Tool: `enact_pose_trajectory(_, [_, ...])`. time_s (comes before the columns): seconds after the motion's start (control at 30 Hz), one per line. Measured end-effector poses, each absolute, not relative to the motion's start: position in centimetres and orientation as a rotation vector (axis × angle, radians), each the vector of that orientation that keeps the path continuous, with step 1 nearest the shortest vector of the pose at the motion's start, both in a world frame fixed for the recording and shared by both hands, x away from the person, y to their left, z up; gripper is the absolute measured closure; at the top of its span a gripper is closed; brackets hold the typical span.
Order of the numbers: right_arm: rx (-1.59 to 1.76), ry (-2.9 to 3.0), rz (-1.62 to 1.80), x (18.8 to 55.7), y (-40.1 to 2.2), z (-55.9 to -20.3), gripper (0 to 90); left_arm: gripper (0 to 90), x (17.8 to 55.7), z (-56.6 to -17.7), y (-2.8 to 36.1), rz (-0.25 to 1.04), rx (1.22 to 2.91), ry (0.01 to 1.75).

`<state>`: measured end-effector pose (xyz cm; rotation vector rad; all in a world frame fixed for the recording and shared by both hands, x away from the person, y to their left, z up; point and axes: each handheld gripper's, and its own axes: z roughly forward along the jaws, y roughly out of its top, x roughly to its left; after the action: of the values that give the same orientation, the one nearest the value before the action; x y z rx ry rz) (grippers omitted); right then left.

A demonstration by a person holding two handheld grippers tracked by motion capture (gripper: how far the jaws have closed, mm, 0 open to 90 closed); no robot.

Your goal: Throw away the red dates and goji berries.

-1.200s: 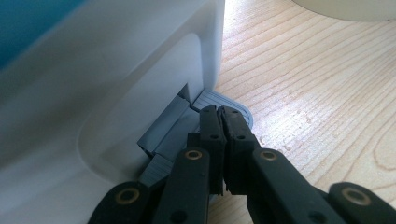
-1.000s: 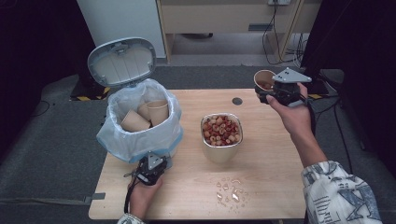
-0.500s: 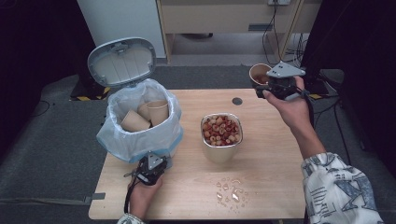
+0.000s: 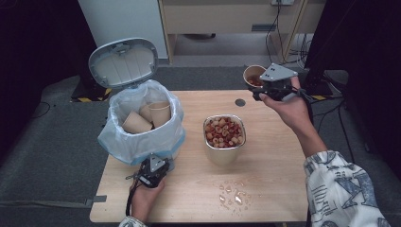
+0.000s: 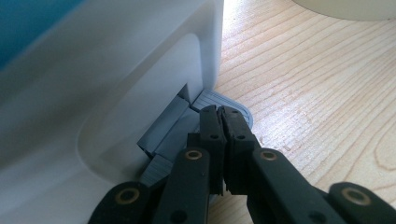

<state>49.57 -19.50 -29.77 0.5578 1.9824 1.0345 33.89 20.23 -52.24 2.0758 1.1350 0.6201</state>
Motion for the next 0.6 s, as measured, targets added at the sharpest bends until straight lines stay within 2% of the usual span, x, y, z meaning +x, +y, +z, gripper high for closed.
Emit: enact_pose_trajectory(0.6, [0.359, 1.991, 0.94, 48.1, -17.5, -29.5, 33.1, 87.1, 33.9, -52.2, 20.2, 0.619, 2.076, 1.136])
